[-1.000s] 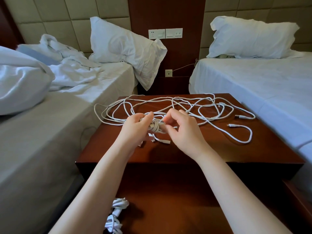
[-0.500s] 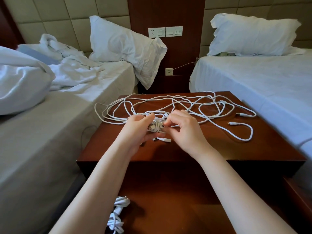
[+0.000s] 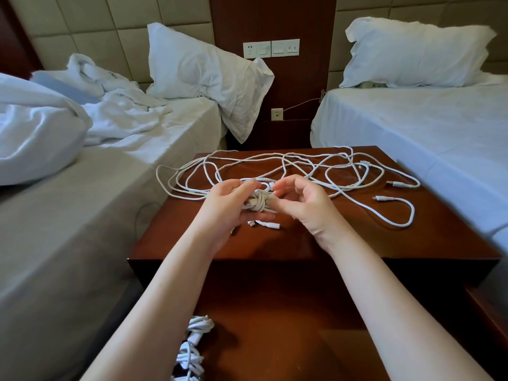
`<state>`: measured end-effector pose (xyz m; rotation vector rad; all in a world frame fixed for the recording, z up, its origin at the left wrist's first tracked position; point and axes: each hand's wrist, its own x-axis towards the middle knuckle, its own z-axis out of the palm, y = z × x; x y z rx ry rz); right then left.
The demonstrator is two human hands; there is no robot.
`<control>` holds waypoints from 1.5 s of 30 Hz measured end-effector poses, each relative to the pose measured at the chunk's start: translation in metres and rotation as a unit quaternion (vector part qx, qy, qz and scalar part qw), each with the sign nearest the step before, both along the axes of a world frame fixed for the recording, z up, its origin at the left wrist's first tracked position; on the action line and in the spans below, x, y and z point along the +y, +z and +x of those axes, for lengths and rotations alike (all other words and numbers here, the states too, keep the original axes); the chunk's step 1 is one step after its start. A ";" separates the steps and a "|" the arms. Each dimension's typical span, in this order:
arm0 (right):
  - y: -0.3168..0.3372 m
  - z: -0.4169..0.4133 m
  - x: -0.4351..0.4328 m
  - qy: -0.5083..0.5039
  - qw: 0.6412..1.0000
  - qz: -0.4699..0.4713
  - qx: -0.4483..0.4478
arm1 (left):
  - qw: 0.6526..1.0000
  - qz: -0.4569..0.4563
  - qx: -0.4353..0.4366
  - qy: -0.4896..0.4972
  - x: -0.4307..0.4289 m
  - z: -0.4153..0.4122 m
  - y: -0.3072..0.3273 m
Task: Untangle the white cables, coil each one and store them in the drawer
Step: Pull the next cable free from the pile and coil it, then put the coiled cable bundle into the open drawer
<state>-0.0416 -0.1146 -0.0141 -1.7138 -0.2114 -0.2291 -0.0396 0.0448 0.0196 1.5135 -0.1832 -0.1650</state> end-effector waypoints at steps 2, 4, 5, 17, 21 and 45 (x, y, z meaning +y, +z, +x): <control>0.003 -0.002 -0.001 0.029 0.999 0.017 0.031 | 1.000 0.000 -0.014 -0.005 -0.001 -0.001 -0.001; 0.006 -0.004 -0.002 0.030 0.999 0.008 0.038 | 1.000 0.002 -0.025 -0.006 -0.002 0.000 -0.002; 0.007 -0.004 -0.002 0.024 0.999 0.002 0.037 | 1.000 0.005 -0.029 -0.005 -0.002 0.000 -0.003; 0.020 -0.017 0.014 -0.003 0.996 -0.032 0.079 | 0.965 0.210 -0.076 0.134 0.002 0.003 -0.002; 0.024 -0.030 0.024 0.018 0.994 -0.037 0.101 | 0.949 0.232 -0.104 0.186 0.007 -0.006 0.002; -0.028 -0.146 0.050 0.183 0.926 -0.298 0.143 | 0.870 0.471 -0.121 0.081 0.075 -0.107 -0.066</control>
